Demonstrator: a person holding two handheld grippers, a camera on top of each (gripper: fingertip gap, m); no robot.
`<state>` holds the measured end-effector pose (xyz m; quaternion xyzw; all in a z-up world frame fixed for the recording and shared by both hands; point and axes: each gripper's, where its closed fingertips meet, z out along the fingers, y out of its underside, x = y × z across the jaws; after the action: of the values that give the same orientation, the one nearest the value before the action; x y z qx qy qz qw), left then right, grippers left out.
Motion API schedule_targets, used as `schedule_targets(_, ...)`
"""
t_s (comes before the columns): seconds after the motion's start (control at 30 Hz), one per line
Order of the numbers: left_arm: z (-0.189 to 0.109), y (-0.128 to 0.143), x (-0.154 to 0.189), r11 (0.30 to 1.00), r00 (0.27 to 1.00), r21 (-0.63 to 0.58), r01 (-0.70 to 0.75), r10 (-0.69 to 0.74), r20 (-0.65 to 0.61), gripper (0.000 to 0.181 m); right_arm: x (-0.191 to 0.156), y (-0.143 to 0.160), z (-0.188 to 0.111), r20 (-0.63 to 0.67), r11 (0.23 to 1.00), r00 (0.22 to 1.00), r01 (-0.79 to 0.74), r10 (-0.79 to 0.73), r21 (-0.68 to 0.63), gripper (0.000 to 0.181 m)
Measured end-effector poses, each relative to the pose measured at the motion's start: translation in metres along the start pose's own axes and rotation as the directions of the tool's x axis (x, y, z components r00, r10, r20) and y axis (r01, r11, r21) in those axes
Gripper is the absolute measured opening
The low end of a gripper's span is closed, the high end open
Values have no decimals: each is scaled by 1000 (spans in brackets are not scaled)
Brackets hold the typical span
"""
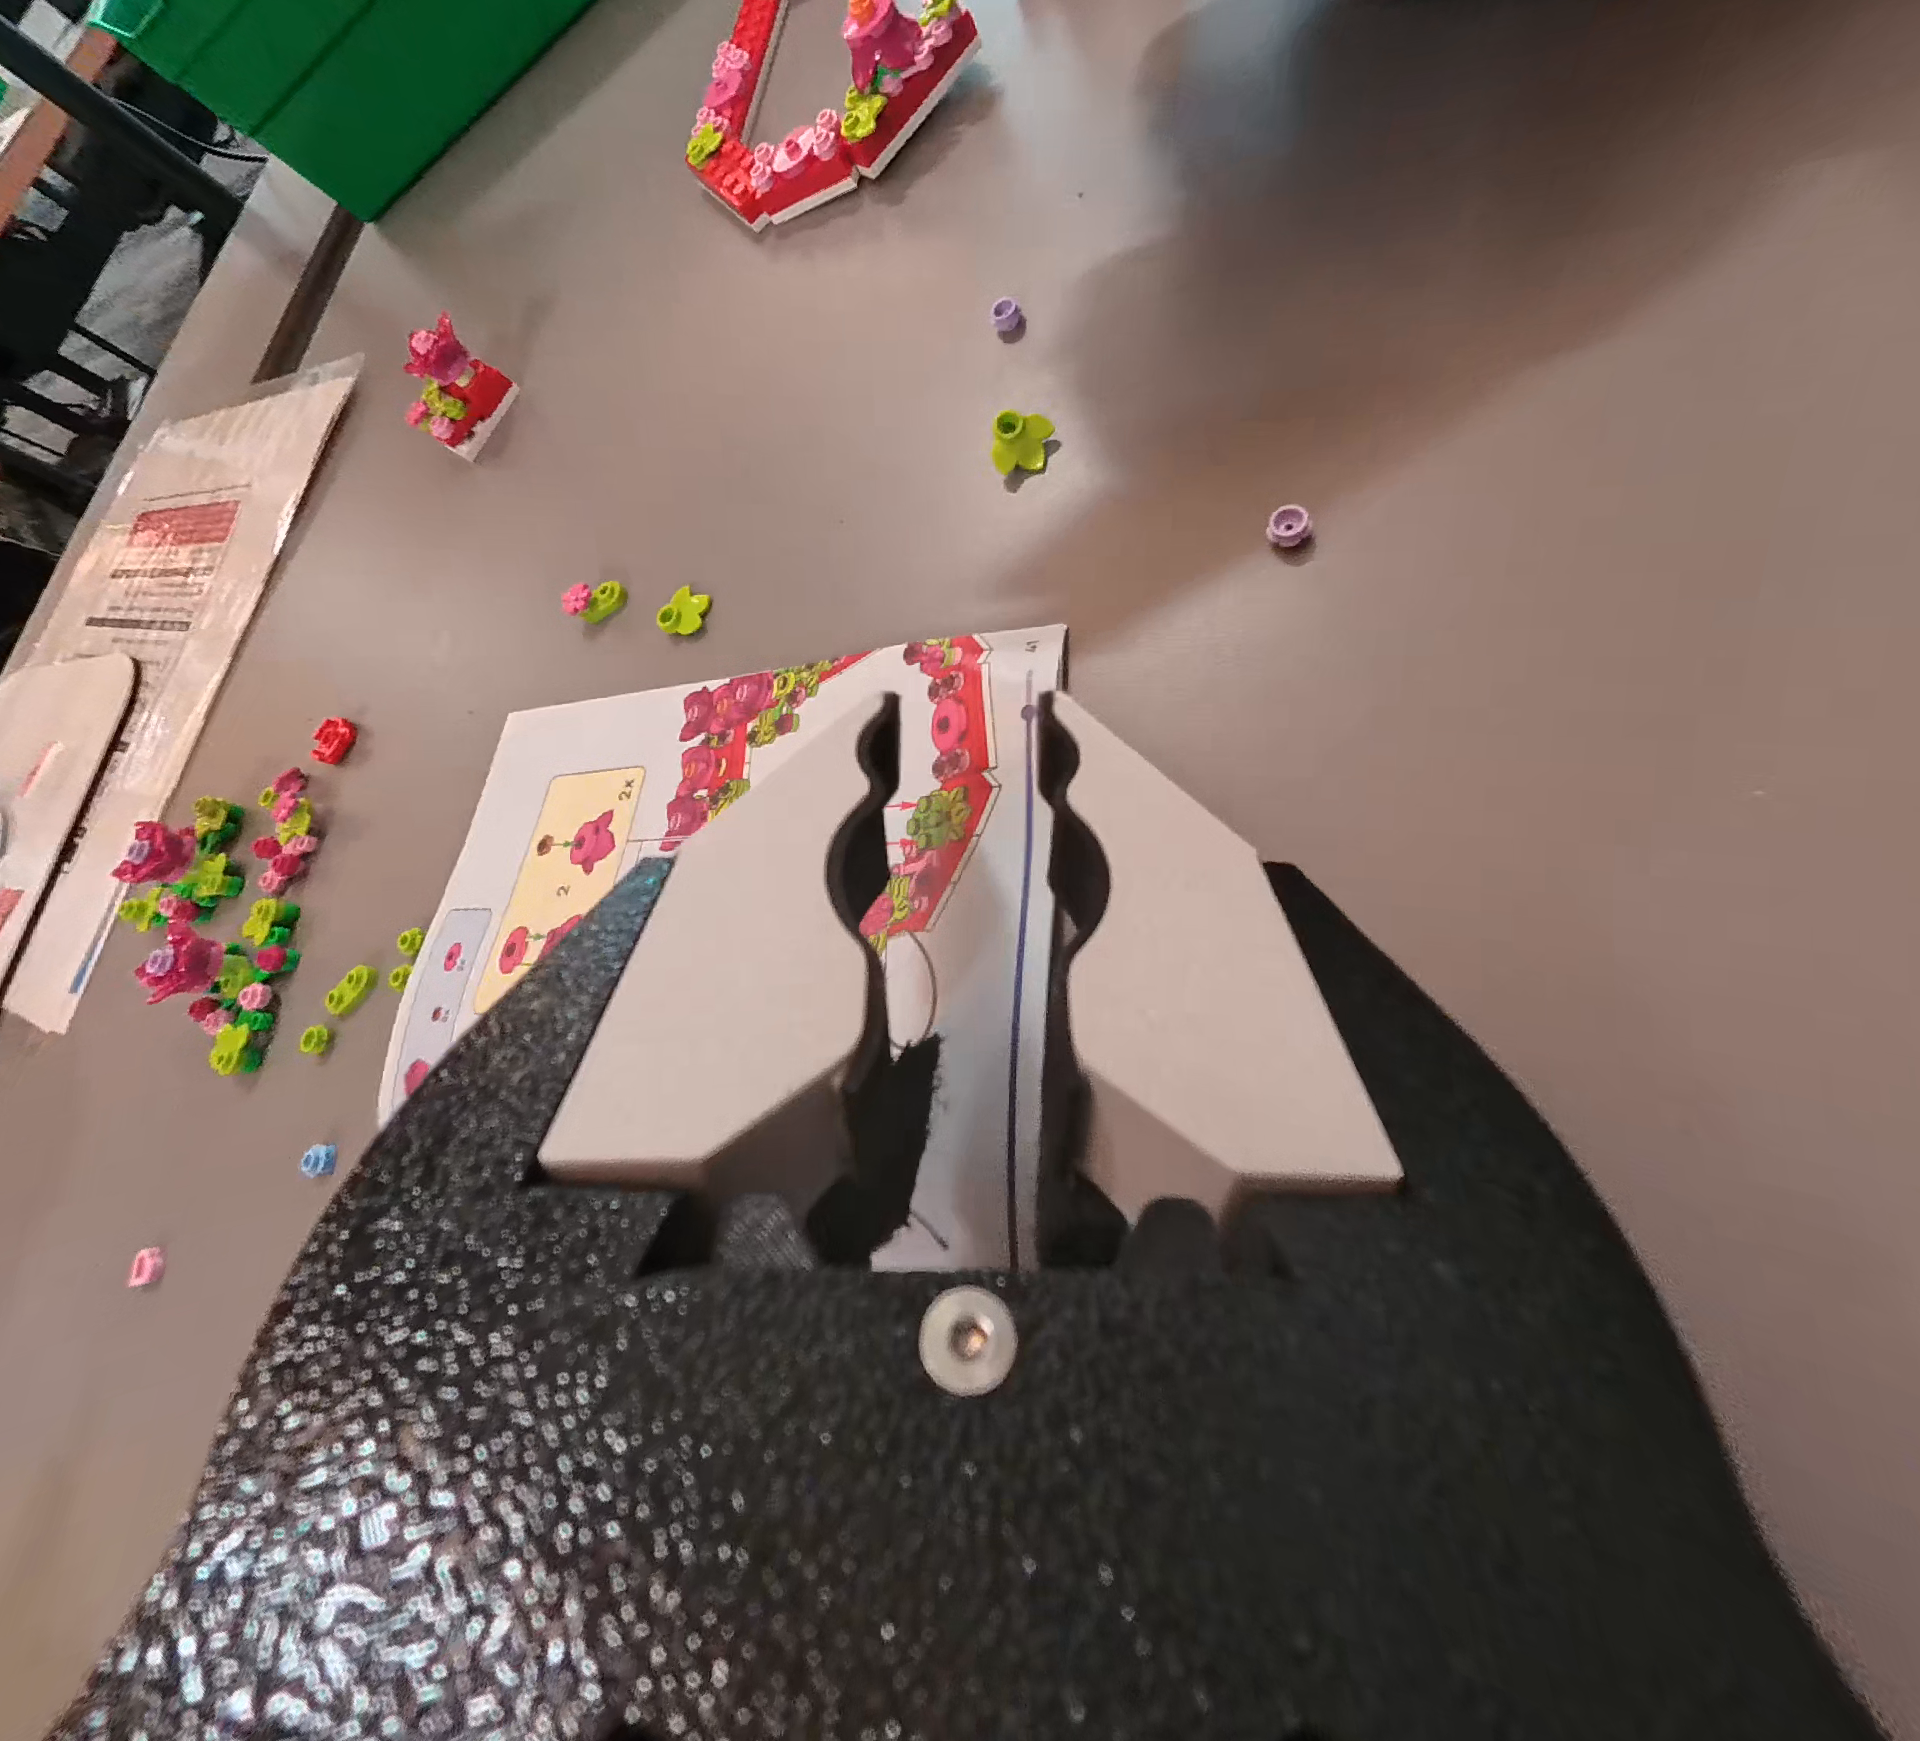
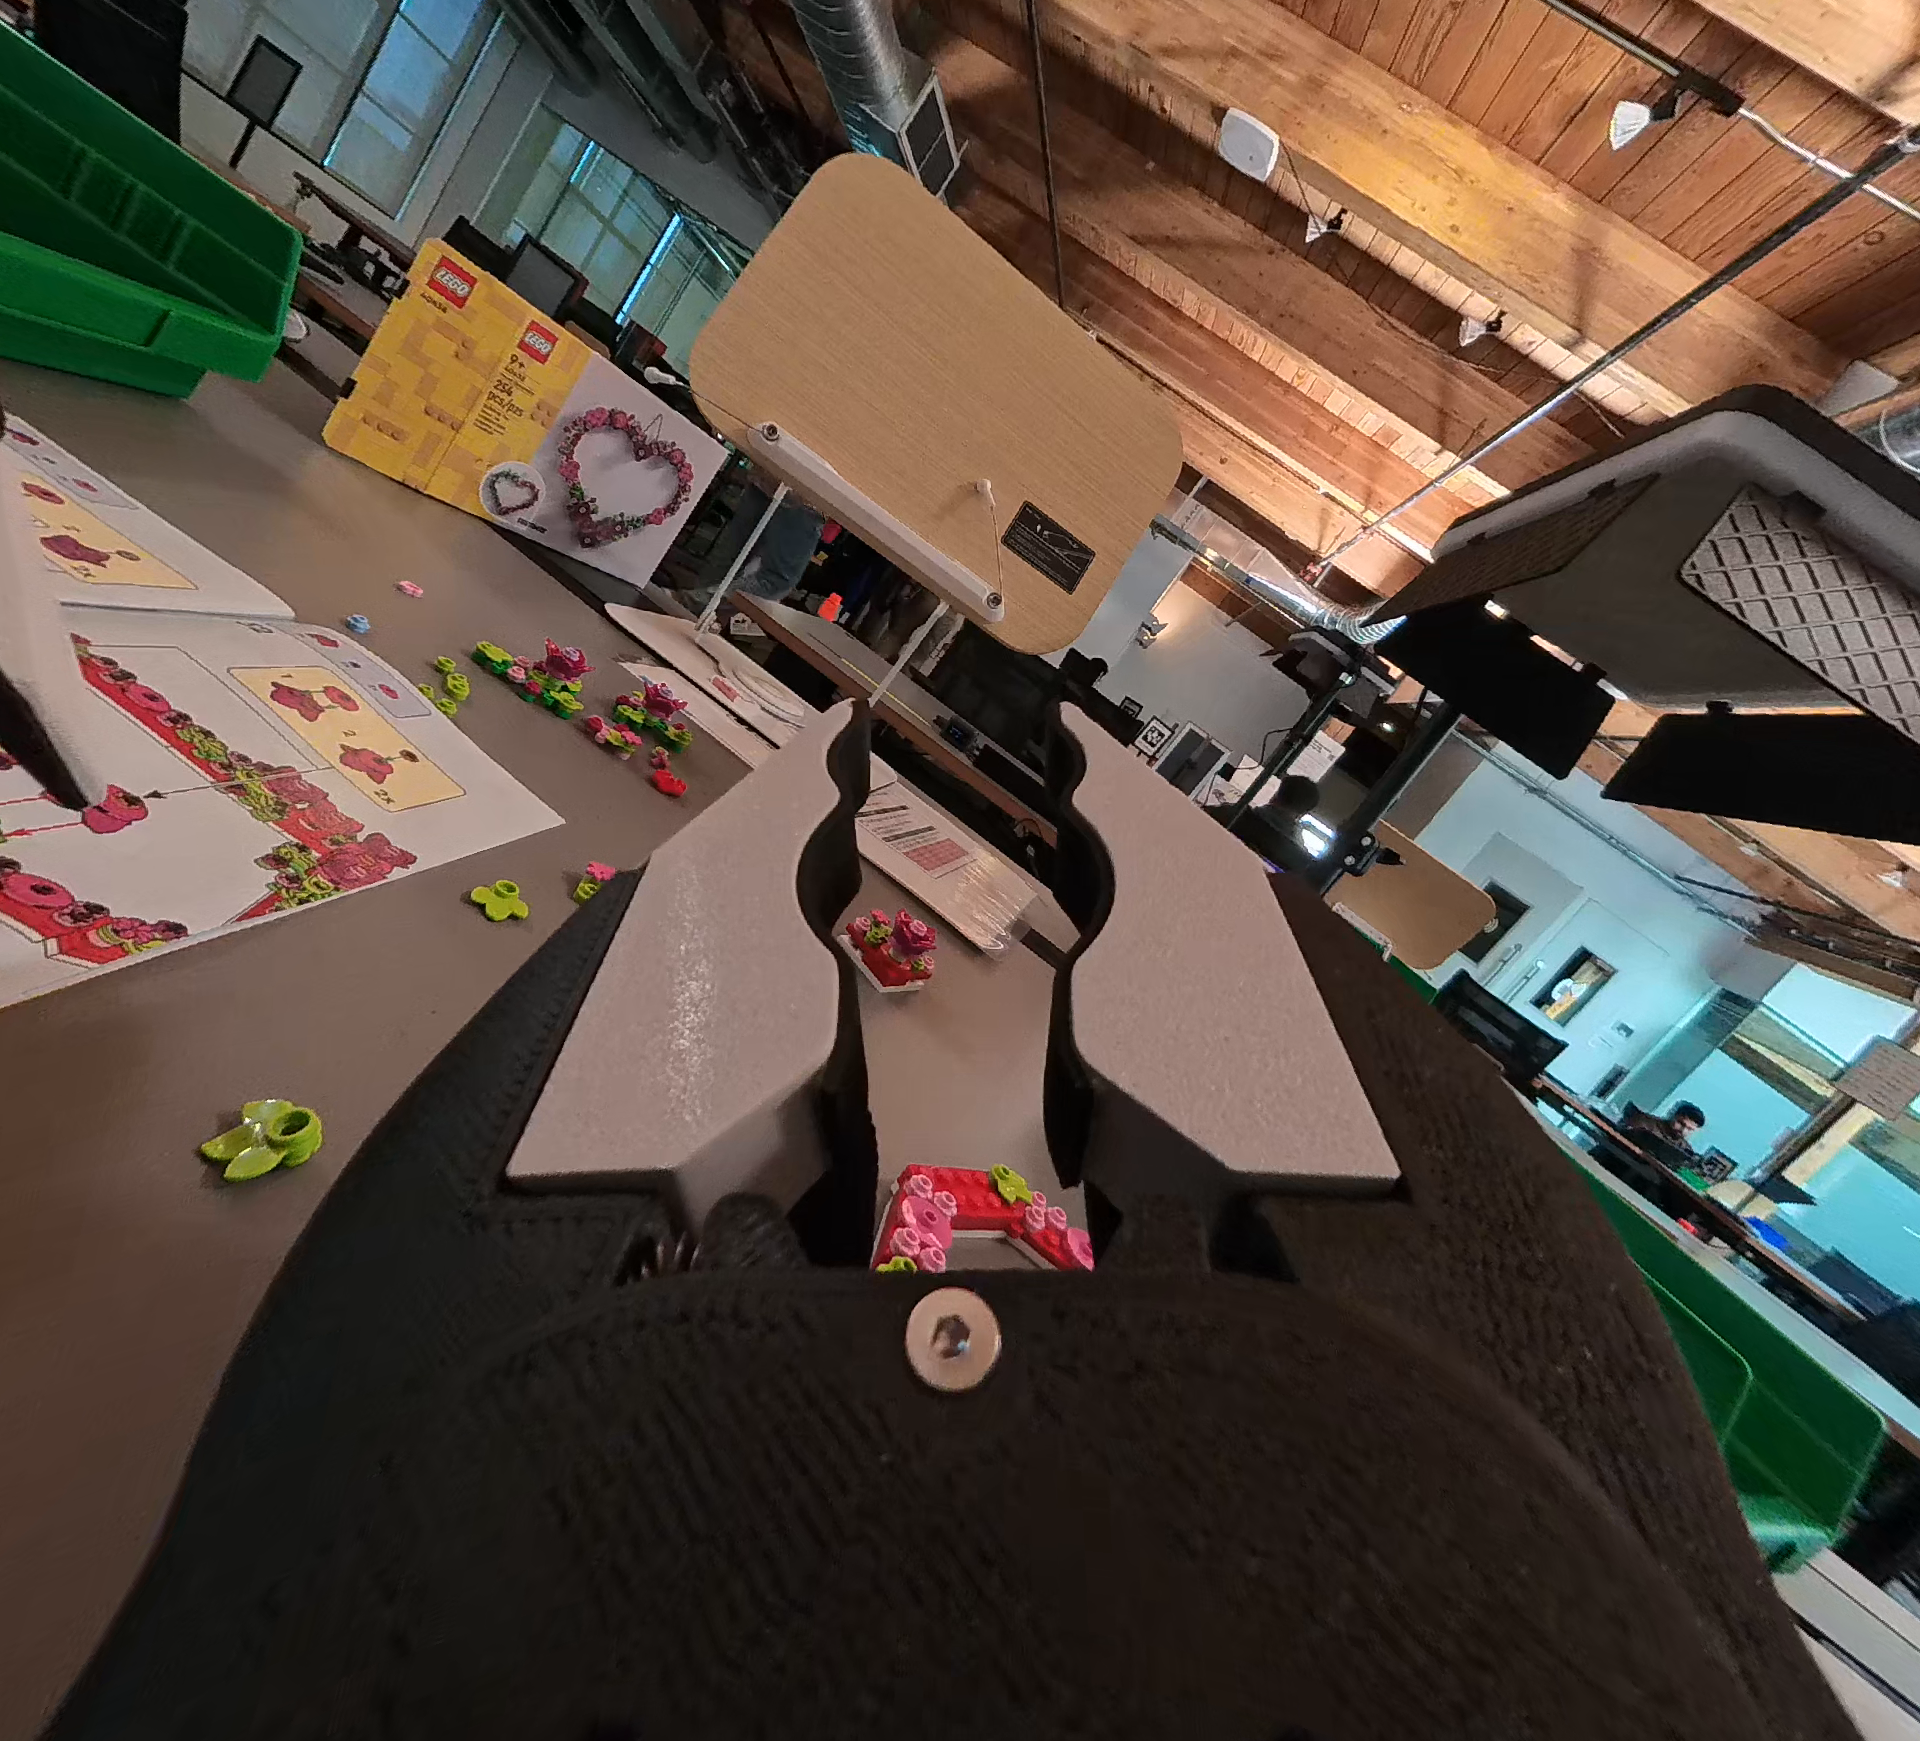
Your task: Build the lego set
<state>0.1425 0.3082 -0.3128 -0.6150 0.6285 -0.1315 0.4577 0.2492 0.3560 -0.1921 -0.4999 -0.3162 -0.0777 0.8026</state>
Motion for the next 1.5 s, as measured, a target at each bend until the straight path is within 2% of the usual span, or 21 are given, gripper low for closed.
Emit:
schedule_targets(0.33,2,-3,6,1000,1000,11,2,-2,-14,25,0,2,1,2,1000,1000,-7,7,-8,31)
schedule_targets(0.7,0,-3,-4,1000,998,15,-28,27,58,20,0,4,1,3,1000,1000,-12,12,-14,30)
schedule_targets(1.1,2,-5,6,999,999,21,-44,44,13,27,-1,5,2,8,1000,1000,-15,15,-19,30)
schedule_targets(1.5,2,1,-3,996,993,-15,-86,87,77,16,-1,6,2,10,1000,1000,-15,15,-25,29)
